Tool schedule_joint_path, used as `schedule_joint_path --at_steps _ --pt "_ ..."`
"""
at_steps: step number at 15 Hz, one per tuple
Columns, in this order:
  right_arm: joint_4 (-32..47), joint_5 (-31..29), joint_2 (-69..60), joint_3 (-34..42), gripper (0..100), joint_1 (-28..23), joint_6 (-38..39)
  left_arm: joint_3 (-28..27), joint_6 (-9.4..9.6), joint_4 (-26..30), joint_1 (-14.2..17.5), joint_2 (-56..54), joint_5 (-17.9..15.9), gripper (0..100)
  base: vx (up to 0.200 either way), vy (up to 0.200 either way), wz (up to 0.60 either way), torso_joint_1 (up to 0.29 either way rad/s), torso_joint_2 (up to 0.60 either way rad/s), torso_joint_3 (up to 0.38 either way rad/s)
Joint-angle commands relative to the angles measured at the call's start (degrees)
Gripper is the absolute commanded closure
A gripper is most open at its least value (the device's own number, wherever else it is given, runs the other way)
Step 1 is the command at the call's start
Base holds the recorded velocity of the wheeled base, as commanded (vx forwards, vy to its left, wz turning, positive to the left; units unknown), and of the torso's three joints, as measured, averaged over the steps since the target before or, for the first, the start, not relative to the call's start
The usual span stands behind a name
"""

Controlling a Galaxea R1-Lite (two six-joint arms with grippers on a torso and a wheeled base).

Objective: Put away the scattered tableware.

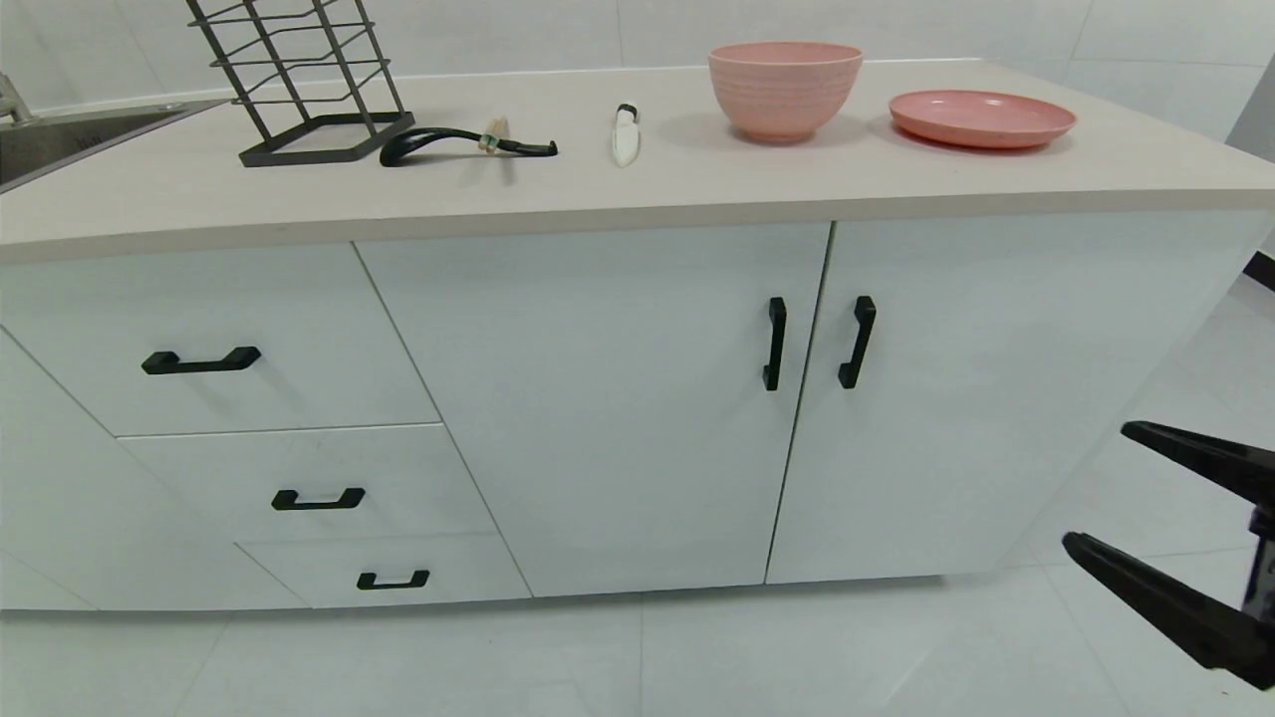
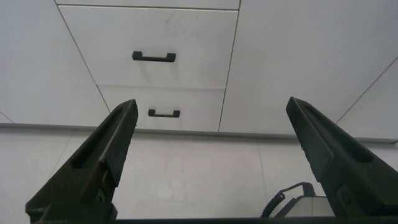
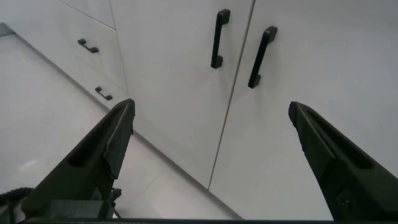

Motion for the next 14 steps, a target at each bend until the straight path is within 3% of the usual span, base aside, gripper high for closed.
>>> schedule_joint_path --at_steps 1,7,8,9,10,12,13,14 --pt "-3.34 1.88 13.60 -4.96 0 0.05 -1.29 -0.01 -0.02 -0.01 0.01 0.02 0.01 0 0.000 0.000 0.00 0.000 0.00 0.000" --pt "-7.03 3.02 28.98 -16.56 0 1.37 -2.08 0.07 -0.10 -1.51 0.10 0.02 -1.66 0 0.000 0.000 0.00 0.000 0.00 0.000" --pt "-7.21 2.94 30.92 -18.40 0 1.89 -2.08 0.07 -0.46 -4.85 0.10 0.02 -1.75 0 0.000 0.000 0.00 0.000 0.00 0.000" --pt "-7.21 2.94 33.29 -20.86 0 2.95 -2.00 -0.01 -0.46 -16.19 0.10 0.02 -2.27 0 0.000 0.000 0.00 0.000 0.00 0.000" --pt "-7.30 2.94 35.22 -22.71 0 3.56 -2.00 -0.54 -0.37 -20.41 0.10 0.02 -4.03 0 0.000 0.000 0.00 0.000 0.00 0.000" --pt "-7.38 2.94 36.81 -23.41 0 4.18 -2.00 -3.62 -0.37 -20.23 0.10 0.11 -9.04 0 0.000 0.000 0.00 0.000 0.00 0.000" --pt "-7.65 2.94 36.81 -23.41 0 4.35 -2.00 -11.00 -0.10 -15.75 -0.07 4.68 -14.58 0 0.000 0.000 0.00 0.000 0.00 0.000" --pt "-7.74 2.94 36.19 -23.41 0 4.35 -2.00 -14.96 0.69 -14.69 -0.16 8.20 -17.83 0 0.000 0.000 0.00 0.000 0.00 0.000"
